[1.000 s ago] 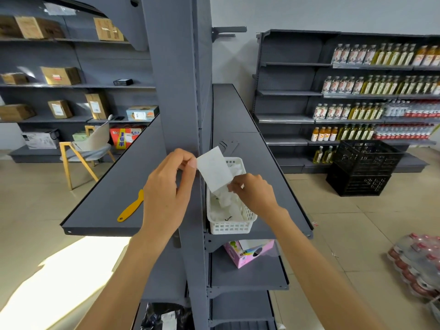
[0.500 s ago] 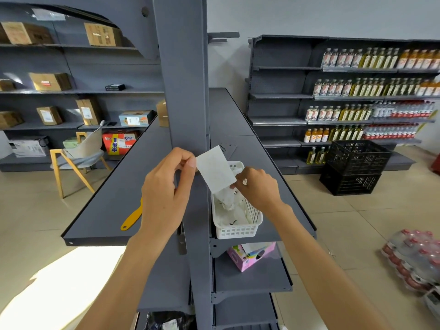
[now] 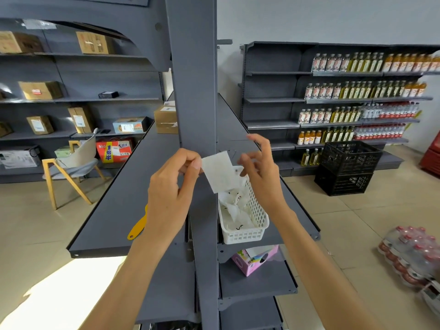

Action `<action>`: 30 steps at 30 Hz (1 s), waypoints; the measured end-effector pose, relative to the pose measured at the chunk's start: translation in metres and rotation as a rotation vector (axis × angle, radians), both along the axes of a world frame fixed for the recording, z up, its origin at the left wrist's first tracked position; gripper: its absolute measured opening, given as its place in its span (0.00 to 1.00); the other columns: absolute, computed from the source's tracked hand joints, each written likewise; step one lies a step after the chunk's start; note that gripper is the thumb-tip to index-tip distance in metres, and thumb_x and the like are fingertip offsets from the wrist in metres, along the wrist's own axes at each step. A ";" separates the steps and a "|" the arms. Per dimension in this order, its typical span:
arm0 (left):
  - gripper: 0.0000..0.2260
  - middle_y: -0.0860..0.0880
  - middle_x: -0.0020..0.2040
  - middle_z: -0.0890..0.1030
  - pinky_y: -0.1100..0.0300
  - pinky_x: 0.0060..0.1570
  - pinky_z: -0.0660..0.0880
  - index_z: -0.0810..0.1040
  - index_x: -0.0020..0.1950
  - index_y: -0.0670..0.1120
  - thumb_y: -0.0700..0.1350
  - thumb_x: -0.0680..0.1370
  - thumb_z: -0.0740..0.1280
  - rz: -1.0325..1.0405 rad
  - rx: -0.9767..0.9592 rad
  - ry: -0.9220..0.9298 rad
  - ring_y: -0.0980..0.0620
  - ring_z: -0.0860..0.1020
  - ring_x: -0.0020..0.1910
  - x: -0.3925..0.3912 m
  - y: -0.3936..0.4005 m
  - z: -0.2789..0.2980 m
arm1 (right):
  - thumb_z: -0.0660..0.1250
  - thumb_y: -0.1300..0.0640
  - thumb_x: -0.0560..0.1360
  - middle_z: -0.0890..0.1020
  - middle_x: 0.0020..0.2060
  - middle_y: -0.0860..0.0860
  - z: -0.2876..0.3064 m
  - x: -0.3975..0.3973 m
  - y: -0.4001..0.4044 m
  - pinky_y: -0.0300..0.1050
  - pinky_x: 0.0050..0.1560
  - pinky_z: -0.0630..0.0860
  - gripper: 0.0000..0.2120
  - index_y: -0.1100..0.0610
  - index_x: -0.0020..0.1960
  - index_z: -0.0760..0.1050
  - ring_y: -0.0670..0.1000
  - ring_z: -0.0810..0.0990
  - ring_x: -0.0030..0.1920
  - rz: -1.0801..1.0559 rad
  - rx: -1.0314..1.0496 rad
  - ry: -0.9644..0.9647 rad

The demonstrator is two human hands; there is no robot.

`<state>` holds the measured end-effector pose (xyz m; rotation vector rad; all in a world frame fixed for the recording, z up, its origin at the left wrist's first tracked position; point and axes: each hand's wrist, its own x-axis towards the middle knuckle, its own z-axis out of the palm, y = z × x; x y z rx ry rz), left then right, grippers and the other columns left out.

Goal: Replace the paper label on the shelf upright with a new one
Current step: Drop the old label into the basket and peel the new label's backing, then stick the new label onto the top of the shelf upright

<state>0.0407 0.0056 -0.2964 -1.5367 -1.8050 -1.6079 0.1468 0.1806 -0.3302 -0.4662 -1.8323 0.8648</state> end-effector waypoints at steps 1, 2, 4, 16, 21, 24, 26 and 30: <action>0.07 0.57 0.42 0.80 0.72 0.43 0.72 0.77 0.50 0.43 0.42 0.82 0.61 -0.022 0.009 -0.014 0.60 0.79 0.44 -0.001 0.000 0.003 | 0.61 0.57 0.83 0.83 0.44 0.53 0.010 0.001 -0.007 0.49 0.43 0.83 0.18 0.43 0.69 0.65 0.52 0.83 0.38 0.025 0.032 0.068; 0.07 0.57 0.42 0.80 0.72 0.43 0.72 0.78 0.50 0.43 0.42 0.82 0.61 -0.050 0.021 -0.030 0.59 0.79 0.43 -0.003 0.000 0.008 | 0.61 0.59 0.83 0.83 0.43 0.55 0.021 0.001 -0.013 0.44 0.40 0.81 0.18 0.44 0.70 0.65 0.50 0.82 0.37 0.043 0.074 0.124; 0.06 0.54 0.43 0.80 0.69 0.43 0.73 0.78 0.50 0.42 0.41 0.82 0.62 -0.125 0.046 -0.073 0.54 0.79 0.41 -0.007 0.000 0.016 | 0.61 0.62 0.83 0.83 0.41 0.56 0.042 0.003 -0.026 0.36 0.38 0.77 0.18 0.47 0.69 0.68 0.48 0.80 0.34 0.065 0.164 0.203; 0.08 0.54 0.42 0.81 0.67 0.48 0.73 0.77 0.48 0.51 0.40 0.81 0.62 -0.431 0.096 0.078 0.58 0.80 0.44 -0.026 -0.008 0.092 | 0.61 0.59 0.83 0.86 0.44 0.51 0.135 0.011 -0.066 0.40 0.41 0.76 0.09 0.58 0.61 0.77 0.46 0.83 0.42 0.466 0.088 -0.132; 0.08 0.53 0.43 0.81 0.68 0.46 0.71 0.78 0.47 0.56 0.43 0.79 0.64 -0.403 0.096 0.155 0.56 0.78 0.42 -0.040 -0.009 0.105 | 0.67 0.60 0.80 0.85 0.39 0.48 0.147 0.014 -0.066 0.42 0.46 0.78 0.13 0.56 0.64 0.75 0.45 0.82 0.40 0.593 -0.087 -0.188; 0.09 0.52 0.44 0.82 0.65 0.44 0.74 0.80 0.49 0.57 0.43 0.80 0.65 -0.432 0.111 0.089 0.53 0.80 0.43 -0.044 -0.007 0.107 | 0.70 0.63 0.77 0.85 0.42 0.55 0.151 0.010 -0.069 0.41 0.45 0.79 0.16 0.55 0.64 0.75 0.47 0.83 0.41 0.588 -0.089 -0.125; 0.10 0.50 0.44 0.83 0.65 0.44 0.75 0.79 0.55 0.55 0.41 0.81 0.63 -0.429 0.148 0.030 0.54 0.81 0.44 -0.045 -0.007 0.108 | 0.70 0.64 0.77 0.85 0.40 0.54 0.154 0.007 -0.071 0.37 0.41 0.79 0.15 0.54 0.62 0.77 0.46 0.83 0.40 0.553 -0.081 -0.060; 0.11 0.46 0.45 0.84 0.63 0.42 0.77 0.76 0.60 0.52 0.46 0.84 0.55 -0.473 0.231 -0.060 0.49 0.82 0.44 -0.050 -0.009 0.114 | 0.69 0.65 0.77 0.84 0.42 0.60 0.161 0.000 -0.073 0.35 0.37 0.77 0.13 0.54 0.60 0.80 0.49 0.82 0.41 0.440 0.009 0.082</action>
